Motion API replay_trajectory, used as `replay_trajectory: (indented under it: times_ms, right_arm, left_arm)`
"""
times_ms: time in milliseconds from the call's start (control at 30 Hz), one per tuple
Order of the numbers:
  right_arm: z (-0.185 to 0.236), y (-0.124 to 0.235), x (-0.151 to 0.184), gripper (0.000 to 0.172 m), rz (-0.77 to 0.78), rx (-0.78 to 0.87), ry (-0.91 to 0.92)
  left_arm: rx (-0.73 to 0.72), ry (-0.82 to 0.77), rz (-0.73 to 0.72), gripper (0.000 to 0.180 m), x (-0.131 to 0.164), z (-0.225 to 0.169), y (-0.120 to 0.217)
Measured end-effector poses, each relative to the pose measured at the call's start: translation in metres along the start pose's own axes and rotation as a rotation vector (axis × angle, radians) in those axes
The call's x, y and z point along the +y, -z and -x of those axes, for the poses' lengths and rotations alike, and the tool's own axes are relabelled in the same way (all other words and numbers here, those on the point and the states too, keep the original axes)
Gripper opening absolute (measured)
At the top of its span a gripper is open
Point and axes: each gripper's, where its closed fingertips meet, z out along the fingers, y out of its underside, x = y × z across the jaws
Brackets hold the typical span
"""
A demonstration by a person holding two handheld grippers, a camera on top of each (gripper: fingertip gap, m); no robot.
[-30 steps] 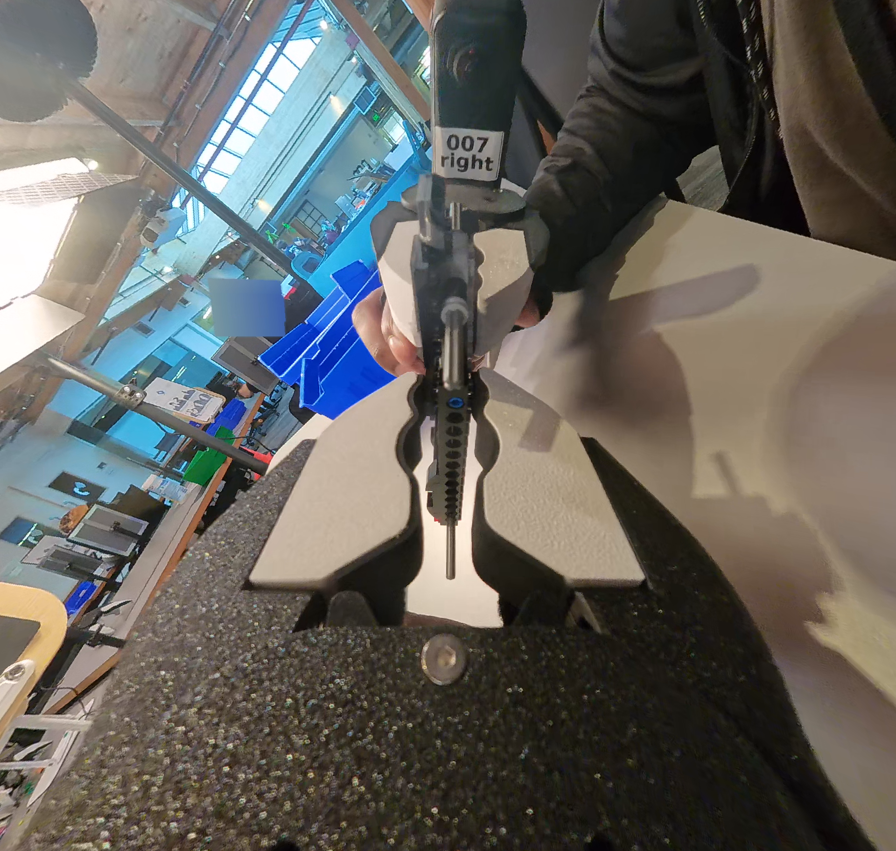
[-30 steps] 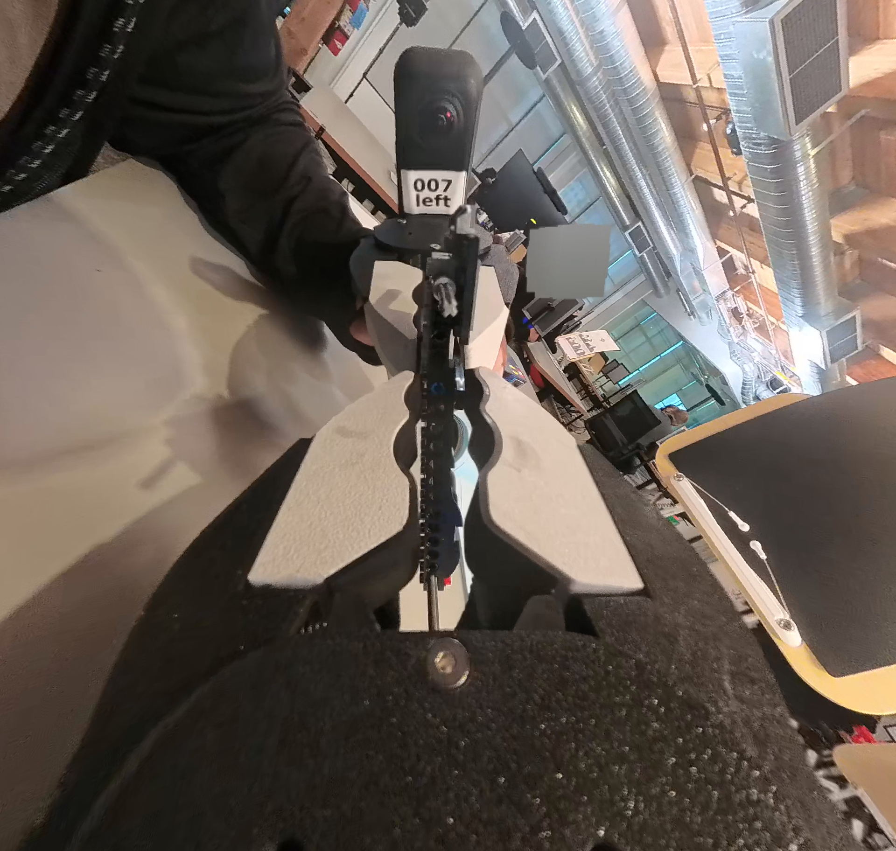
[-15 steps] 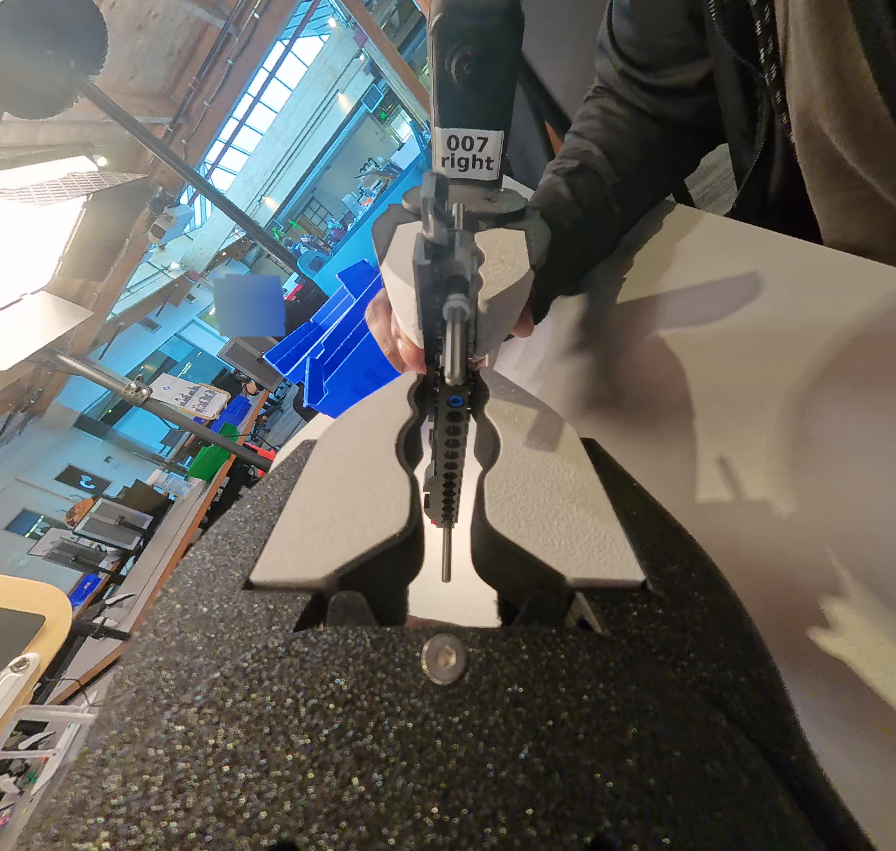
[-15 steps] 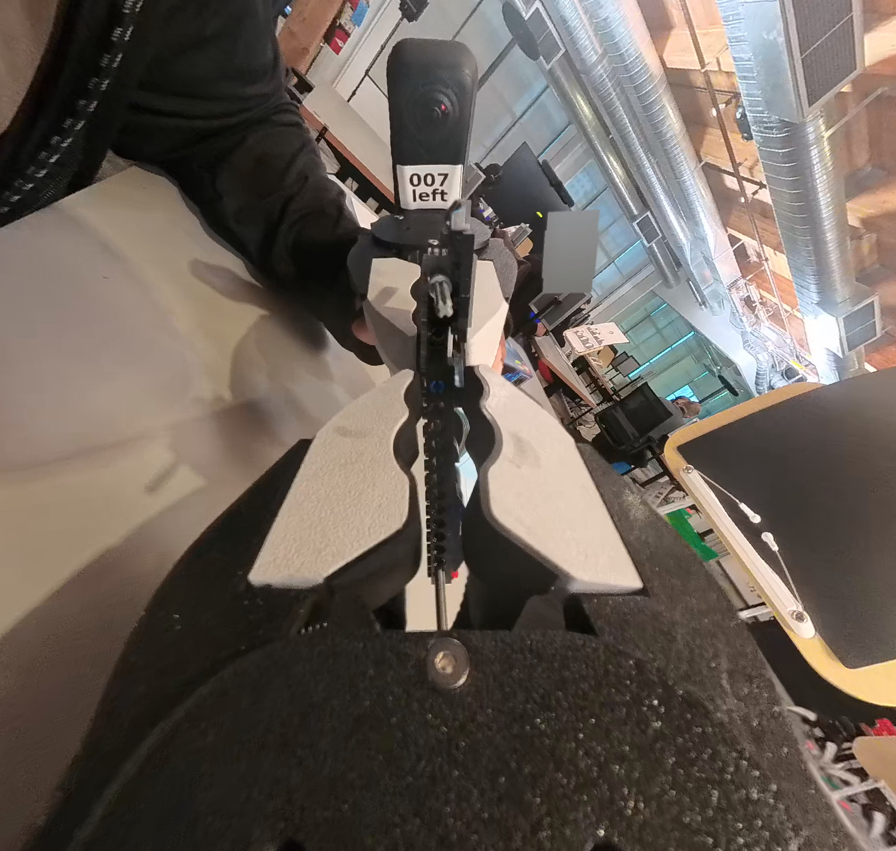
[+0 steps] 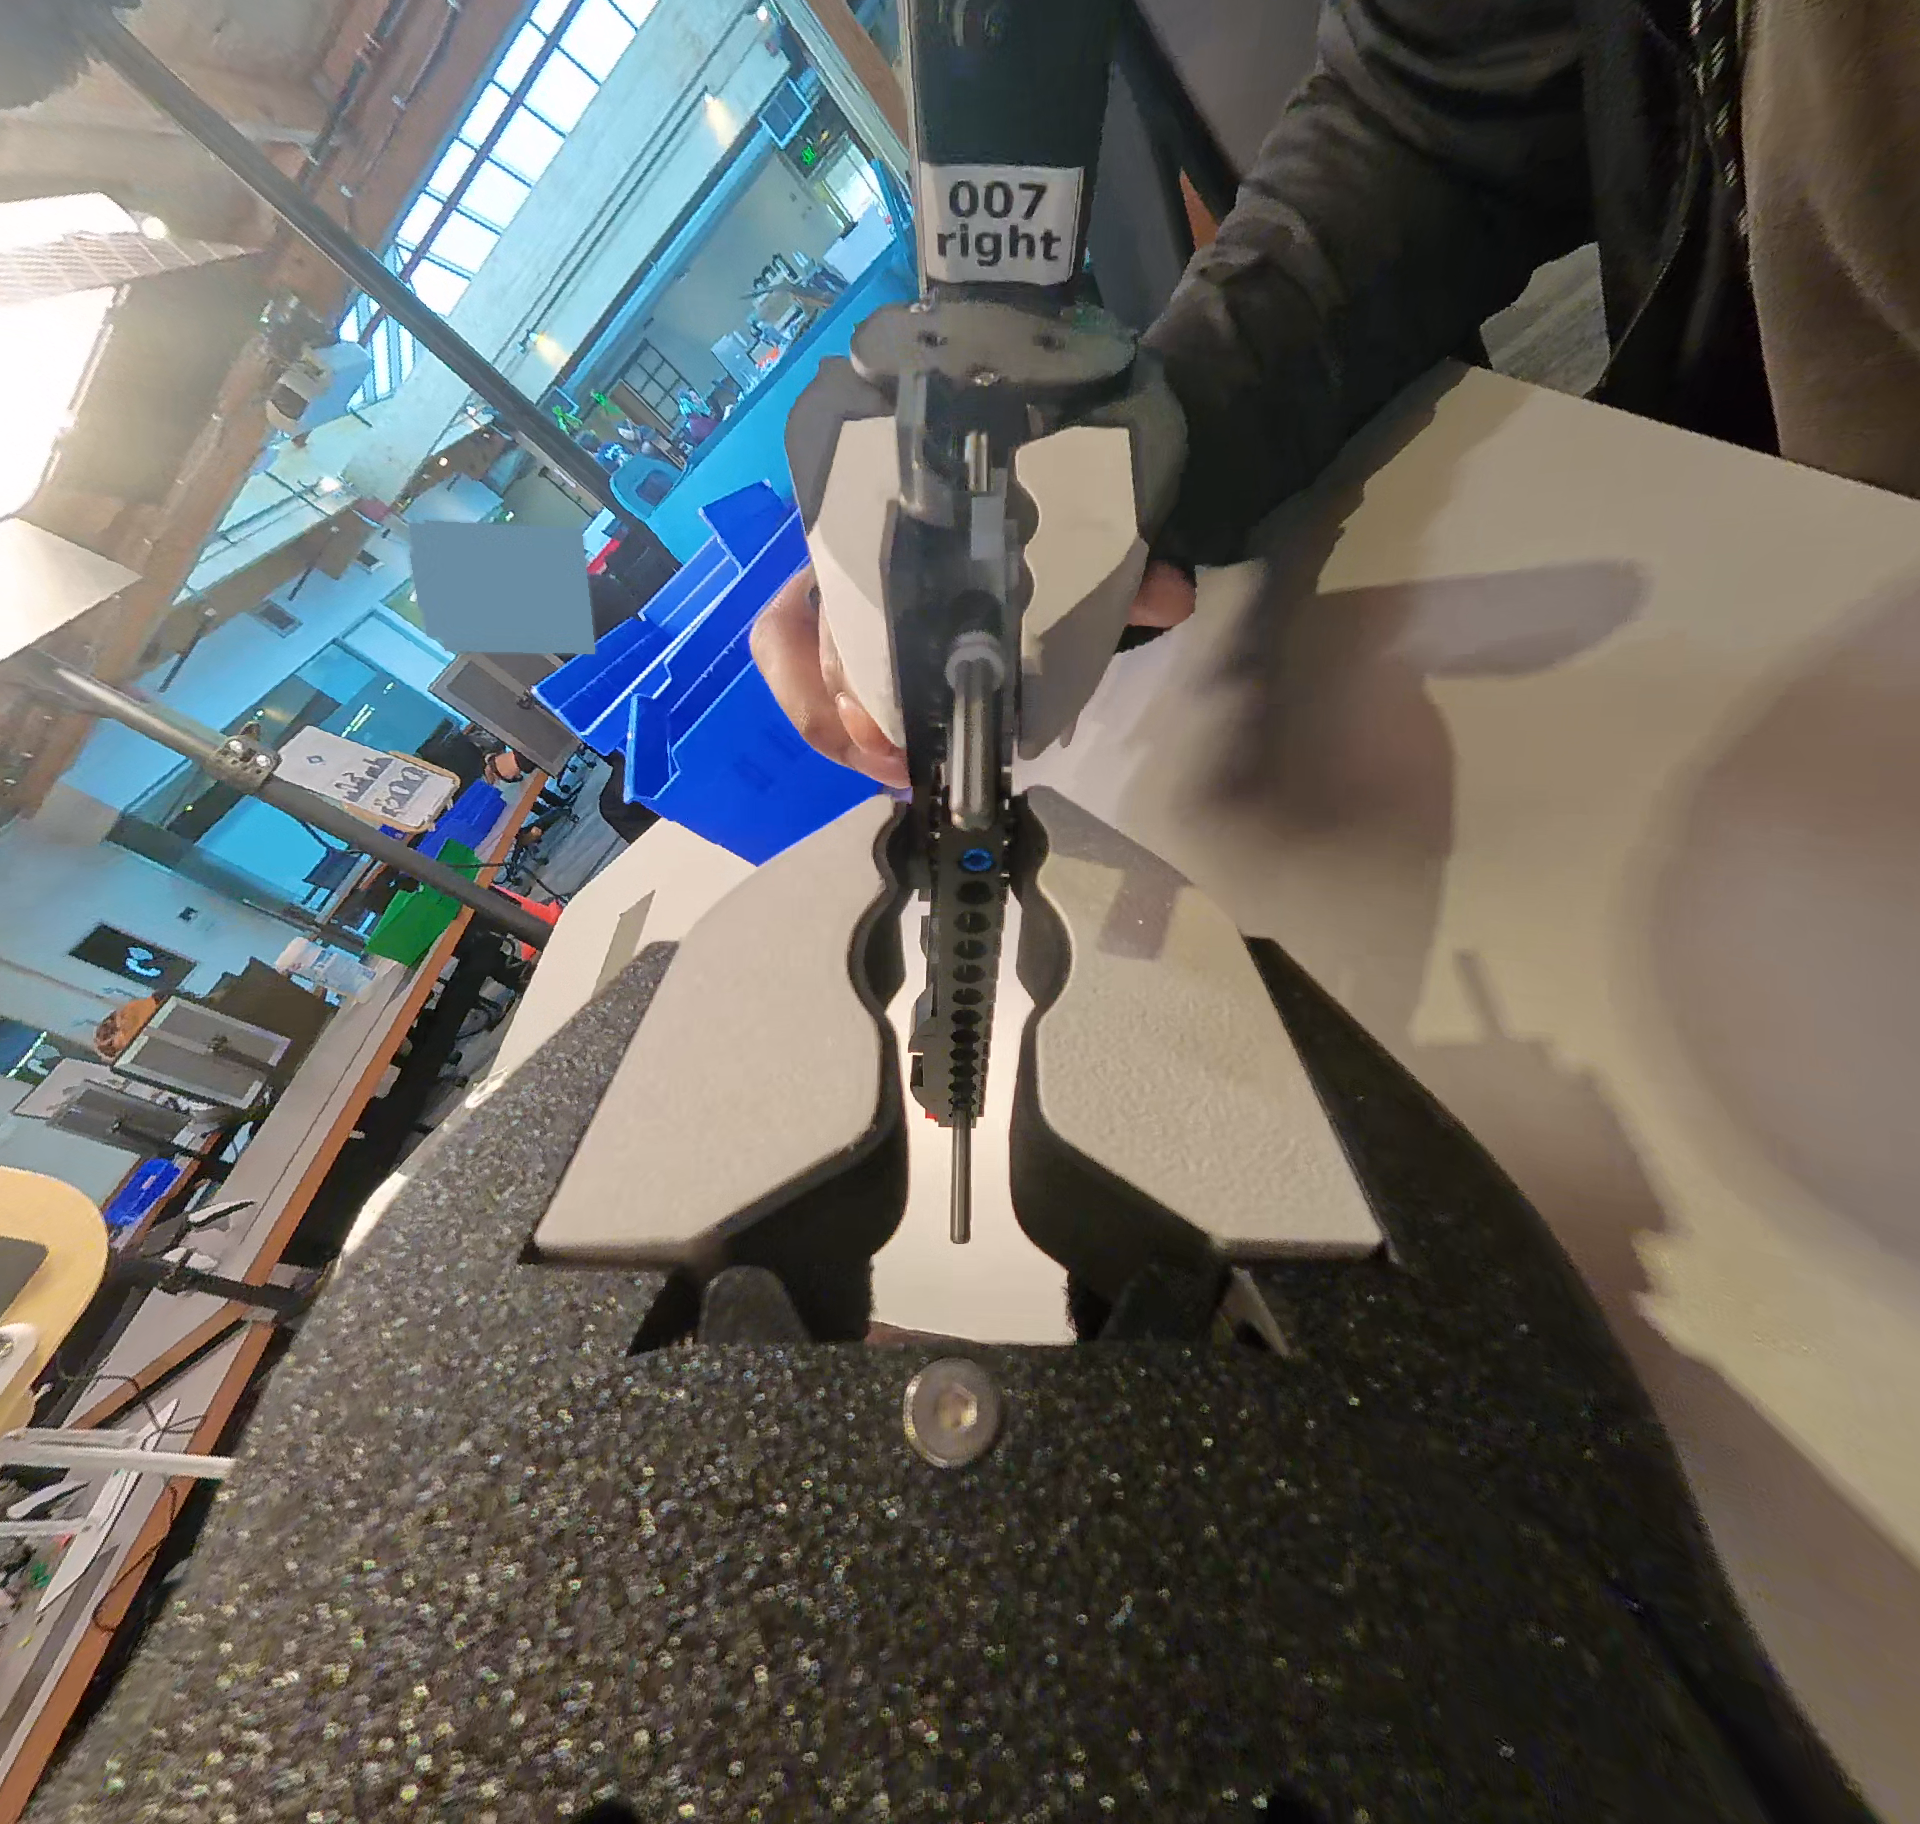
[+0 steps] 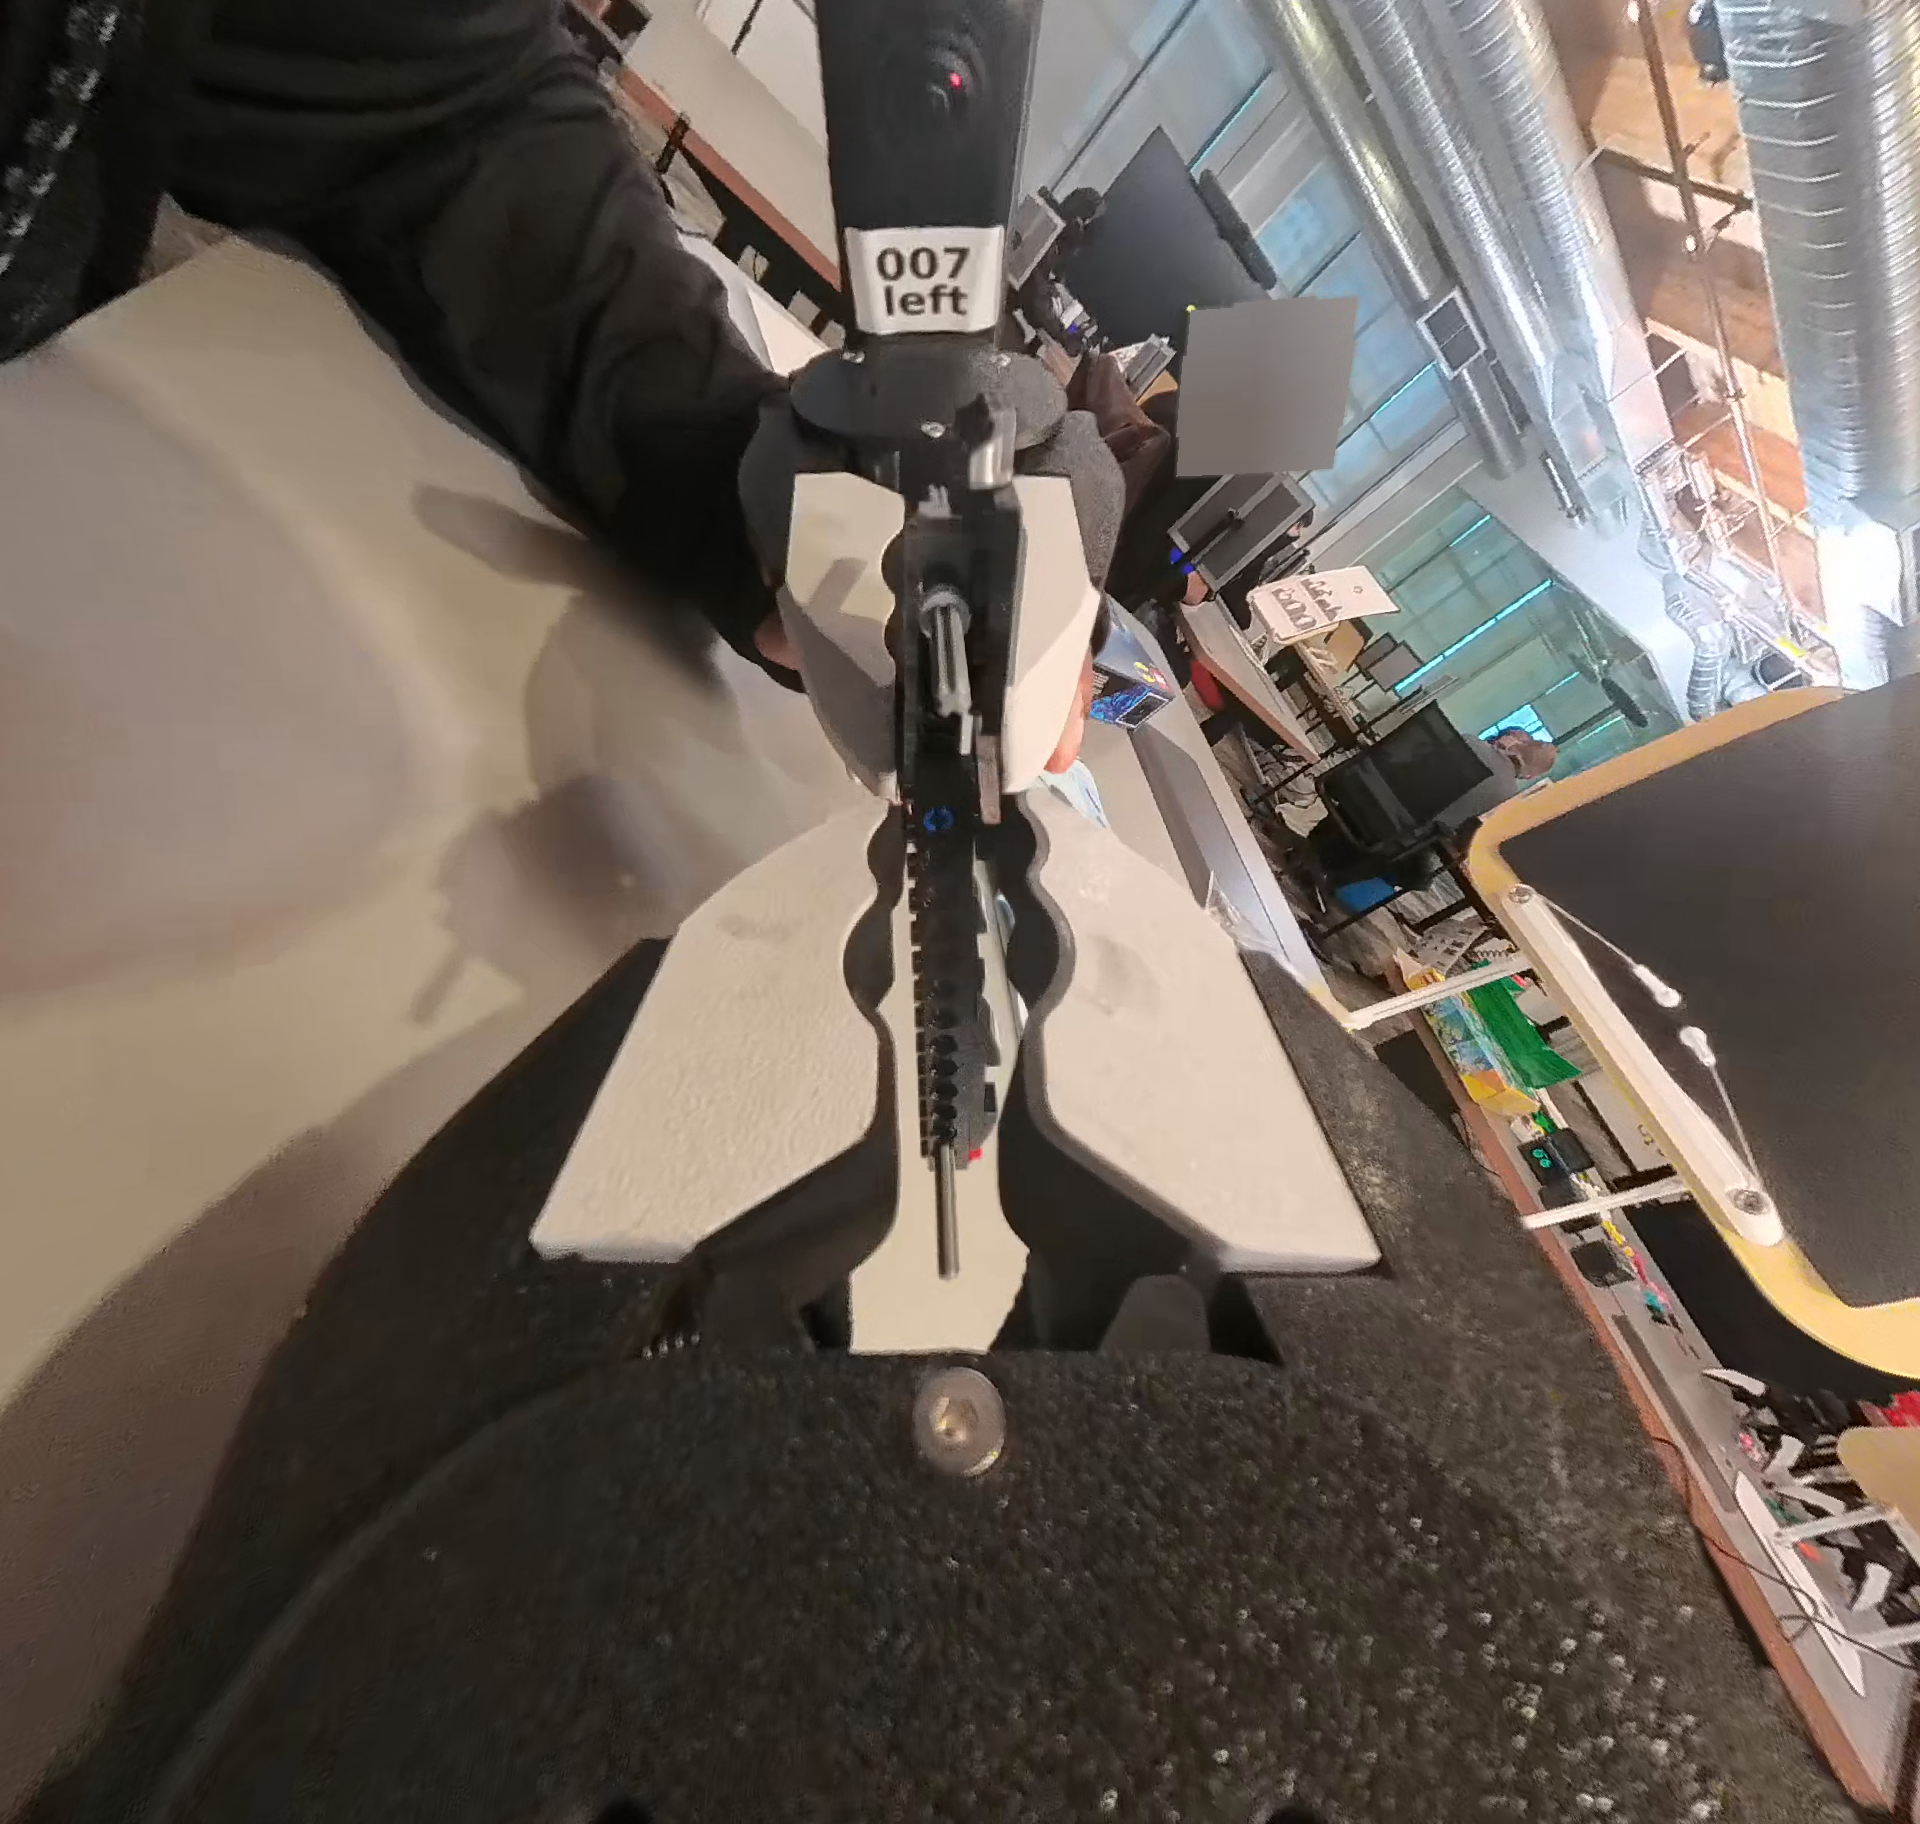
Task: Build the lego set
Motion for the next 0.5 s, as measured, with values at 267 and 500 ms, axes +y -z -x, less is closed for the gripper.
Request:
replay_trajectory:
  times_ms: [267, 500]
  right_arm:
    - [0.0025, 0.0009, 0.0051, 0.016, 0.0, -0.037, -0.016]
    - [-0.0013, 0.0007, 0.0075, 0.016, -0.001, -0.031, -0.062]
  left_arm:
    - [0.021, 0.031, 0.025, 0.017, 0.0014, -0.0023, -0.0022]
    - [0.012, 0.038, 0.045, 0.017, 0.0033, 0.0012, -0.0029]
